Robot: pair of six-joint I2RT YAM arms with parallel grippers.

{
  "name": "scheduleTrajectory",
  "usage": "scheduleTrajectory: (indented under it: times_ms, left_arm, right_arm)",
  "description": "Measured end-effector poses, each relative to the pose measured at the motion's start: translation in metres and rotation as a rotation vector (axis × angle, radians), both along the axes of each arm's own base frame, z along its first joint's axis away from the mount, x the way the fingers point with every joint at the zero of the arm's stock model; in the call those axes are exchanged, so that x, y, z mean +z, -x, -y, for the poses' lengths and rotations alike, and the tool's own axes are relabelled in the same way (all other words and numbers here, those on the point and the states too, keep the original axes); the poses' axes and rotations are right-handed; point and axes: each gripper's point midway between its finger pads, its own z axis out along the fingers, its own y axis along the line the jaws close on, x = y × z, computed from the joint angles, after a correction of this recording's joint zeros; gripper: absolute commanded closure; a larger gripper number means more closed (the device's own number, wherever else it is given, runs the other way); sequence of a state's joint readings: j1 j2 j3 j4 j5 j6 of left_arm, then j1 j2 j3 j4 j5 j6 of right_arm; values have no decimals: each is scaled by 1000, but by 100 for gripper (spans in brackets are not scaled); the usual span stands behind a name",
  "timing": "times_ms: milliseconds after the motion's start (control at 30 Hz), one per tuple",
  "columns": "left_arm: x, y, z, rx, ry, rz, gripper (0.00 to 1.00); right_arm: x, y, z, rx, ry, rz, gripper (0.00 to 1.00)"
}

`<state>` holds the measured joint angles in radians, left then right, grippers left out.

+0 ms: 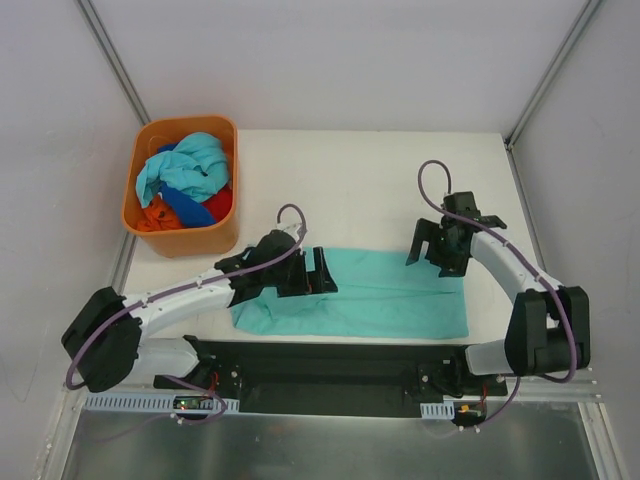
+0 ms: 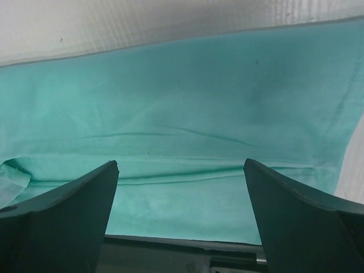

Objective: Fold and stack the t-shirts
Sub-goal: Rotate the tshirt 90 degrees

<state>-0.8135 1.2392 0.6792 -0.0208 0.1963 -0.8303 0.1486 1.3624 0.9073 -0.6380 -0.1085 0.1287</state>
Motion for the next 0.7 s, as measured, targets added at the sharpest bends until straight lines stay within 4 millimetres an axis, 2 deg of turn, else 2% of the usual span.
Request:
scheduleTrajectory:
  times_ms: [100,200,300,467,533,700]
  left_arm:
    - [-36,3,-19,59,-91,-94,1]
    - [-64,-5,-34,121,-171,-174,1]
    - [-64,-30,-31,150,-187,-186,1]
    - [-64,-109,-5,156,-160,-168,1]
    - [-62,-141,6,145,-136,-149,1]
    - [-55,-215,38,104,-74,-93,1]
  right_arm:
    - [-16,-2,-5,12,-4,-44,3]
    - [-28,-4,-5,13,0,-77,3]
    - [-38,-5,-6,14,2,-98,3]
    - [-50,2,-9,9,-18,-124,3]
    - [-49,6,-12,2,-40,-101,3]
    - [-46,40,-31,31,-110,-61,3]
